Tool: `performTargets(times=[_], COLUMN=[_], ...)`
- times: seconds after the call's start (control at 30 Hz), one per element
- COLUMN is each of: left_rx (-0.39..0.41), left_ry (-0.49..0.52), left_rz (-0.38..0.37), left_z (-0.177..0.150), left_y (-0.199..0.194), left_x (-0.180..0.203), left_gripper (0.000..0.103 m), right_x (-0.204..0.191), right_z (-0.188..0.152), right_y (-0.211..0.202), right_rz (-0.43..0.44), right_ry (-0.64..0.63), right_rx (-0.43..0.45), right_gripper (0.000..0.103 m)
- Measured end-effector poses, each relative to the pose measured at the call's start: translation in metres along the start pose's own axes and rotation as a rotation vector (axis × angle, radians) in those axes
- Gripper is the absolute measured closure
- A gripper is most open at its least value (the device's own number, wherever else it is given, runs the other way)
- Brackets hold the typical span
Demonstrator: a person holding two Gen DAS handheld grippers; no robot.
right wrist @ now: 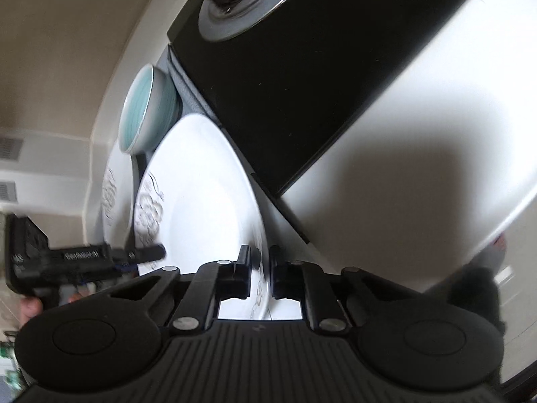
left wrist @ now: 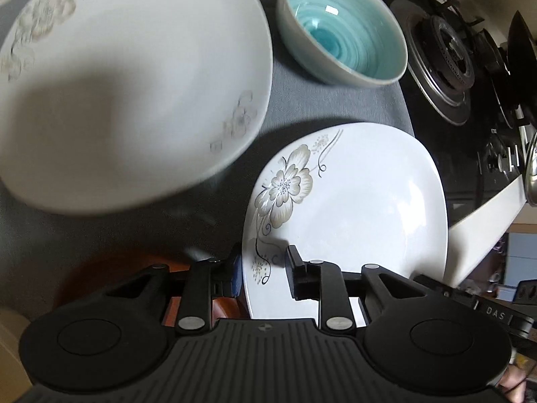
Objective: Organize plates and bowls
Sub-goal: 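Lift the floral white plate on edge with both grippers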
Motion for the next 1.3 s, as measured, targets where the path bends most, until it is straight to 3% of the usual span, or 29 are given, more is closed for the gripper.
performTargets(times=[0.23,0.33,0.43,0.57,0.73,0.93,1.07,1.3], left_rx=[0.005,-0.033,-0.034,-0.096,-0.117,-0.068,0.01,0.075], left_ry=[0.037,0.0,0.026,0.019,-0.047,-0.019,-0.014,-0.169], left_rz=[-0.016,-0.048,-0.061,-0.109,-0.15,-0.17,-0.219,-0.348], left_z=[-0.014,-0.023,-0.037,-0.05,-0.044,-0.058,-0.066,-0.076], left_y=[0.009,0.004,-0.003,0.013,0.031,0.018,0.007,0.03], left_x=[0.009,0.006,0.014,0.021,0.027,0.024,0.02,-0.006], left_gripper=[0.076,0.08,0.08,0.08,0.065,0.078,0.079,0.077], right_x=[0.012,0.016,0.017,0.024,0.026,0.043,0.044,0.046], right_z=[0.002,0.005,0.006,0.002,-0.004,-0.011,-0.021,-0.021], right_y=[-0.023,-0.024,-0.022,-0.014,-0.002,0.007,0.015,0.026], right_rz=[0.058,0.076,0.082,0.098,0.108,0.215,0.249,0.275], right_ry=[-0.011,-0.009,-0.019,0.005,0.017,0.13,0.147,0.207], right_rx=[0.024,0.046,0.062,0.046,0.006,0.005,-0.026,-0.035], right_gripper=[0.097,0.098,0.098,0.098,0.093,0.091,0.092,0.093])
Point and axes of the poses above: each gripper's, at about its wrist camera, not at the fingertips, and y roughly the way its jaws point, x to its right, z to its top, the point moved 1 cm from there along y, roughly the way its jaws point, and after that the axes turned 10 degrees about y, right-handed, at the moved point
